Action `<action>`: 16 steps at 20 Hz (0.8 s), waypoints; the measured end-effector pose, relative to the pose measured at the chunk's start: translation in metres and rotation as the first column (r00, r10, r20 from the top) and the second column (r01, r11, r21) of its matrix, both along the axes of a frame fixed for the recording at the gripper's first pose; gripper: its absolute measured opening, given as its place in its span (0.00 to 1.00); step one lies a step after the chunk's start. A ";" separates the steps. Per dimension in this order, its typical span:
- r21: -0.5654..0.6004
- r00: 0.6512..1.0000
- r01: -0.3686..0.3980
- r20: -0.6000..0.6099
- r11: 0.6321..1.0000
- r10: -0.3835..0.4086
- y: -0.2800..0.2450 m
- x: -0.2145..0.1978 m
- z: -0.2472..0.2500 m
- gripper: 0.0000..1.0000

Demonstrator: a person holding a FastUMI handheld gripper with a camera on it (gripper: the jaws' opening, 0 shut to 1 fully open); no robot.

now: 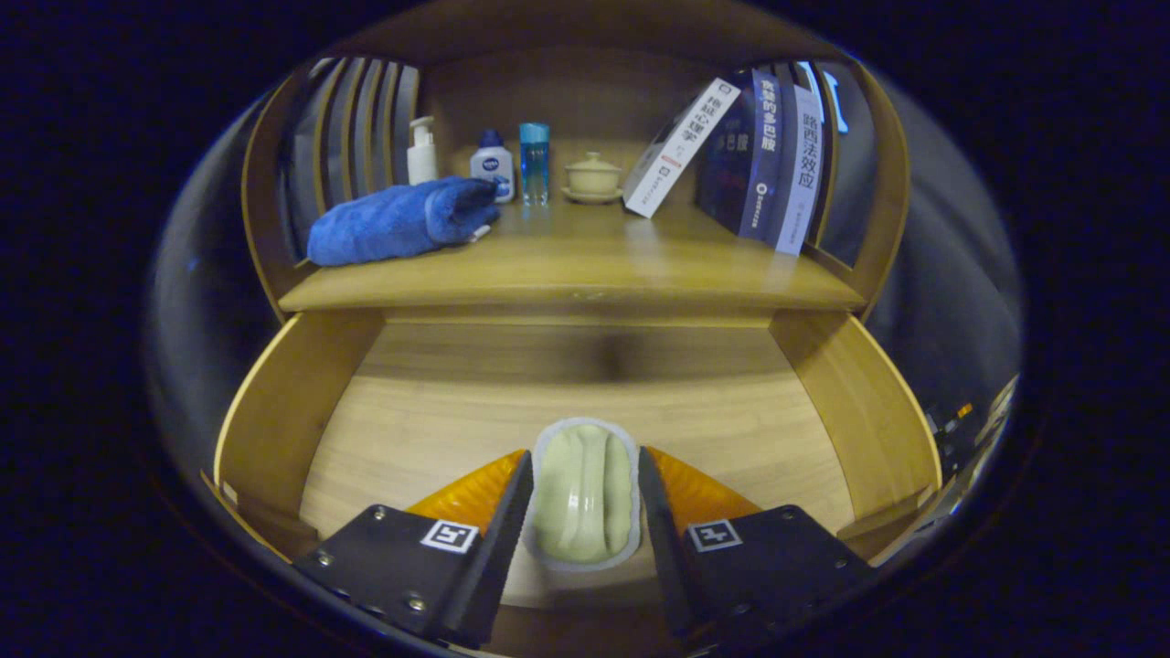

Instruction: Pull open the drawer, take out the items inside it, and place them on the countertop above the cabinet.

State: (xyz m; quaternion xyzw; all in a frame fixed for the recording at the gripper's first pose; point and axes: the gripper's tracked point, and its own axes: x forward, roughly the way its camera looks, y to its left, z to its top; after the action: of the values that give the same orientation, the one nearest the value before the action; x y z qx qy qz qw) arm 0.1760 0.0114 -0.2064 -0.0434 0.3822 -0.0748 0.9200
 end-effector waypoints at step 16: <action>0.093 0.979 -0.042 0.205 0.995 0.022 -0.002 -0.009 0.045 0.14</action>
State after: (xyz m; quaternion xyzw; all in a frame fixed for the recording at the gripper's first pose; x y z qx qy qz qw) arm 0.1666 0.0094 -0.1612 0.0031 0.2884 -0.0456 0.9564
